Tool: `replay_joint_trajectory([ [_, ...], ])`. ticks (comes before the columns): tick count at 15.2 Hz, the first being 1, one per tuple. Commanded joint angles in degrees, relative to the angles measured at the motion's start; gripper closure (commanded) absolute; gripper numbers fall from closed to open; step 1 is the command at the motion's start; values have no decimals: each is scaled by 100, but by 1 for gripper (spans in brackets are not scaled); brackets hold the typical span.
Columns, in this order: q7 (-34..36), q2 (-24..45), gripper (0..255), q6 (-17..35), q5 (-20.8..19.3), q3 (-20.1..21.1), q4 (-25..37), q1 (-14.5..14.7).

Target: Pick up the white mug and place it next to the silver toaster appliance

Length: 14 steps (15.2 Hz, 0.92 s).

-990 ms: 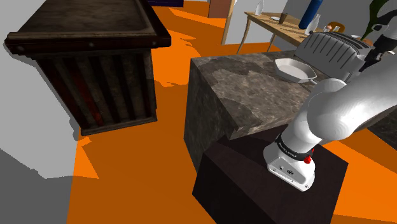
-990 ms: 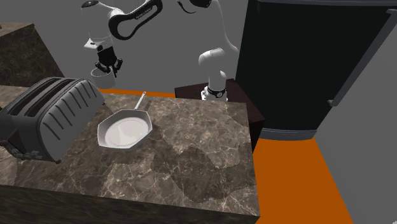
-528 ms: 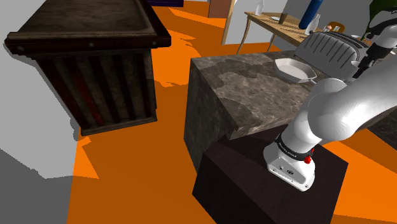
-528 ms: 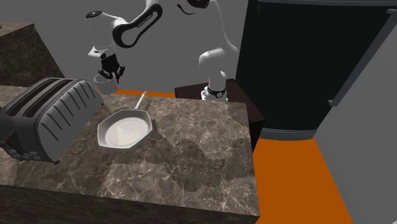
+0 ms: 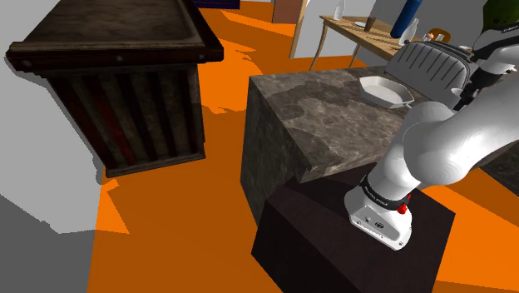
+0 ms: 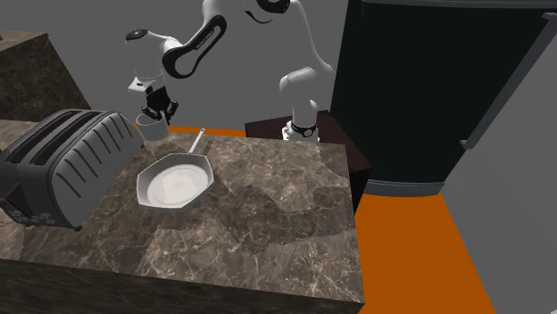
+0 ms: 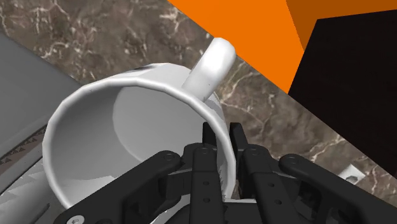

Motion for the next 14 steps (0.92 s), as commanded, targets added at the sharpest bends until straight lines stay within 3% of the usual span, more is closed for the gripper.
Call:
replay_joint_trajectory([
  [1, 64, -67, 255, 117, -100, -125, -64, 88],
  [5, 184, -201, 255, 316, -294, -364, -157, 262],
  [12, 184, -201, 255, 315, -294, -364, -157, 262],
  [13, 184, -201, 0, 315, -294, -364, -157, 262],
  [14, 184, -201, 0, 315, -294, -364, -157, 262],
])
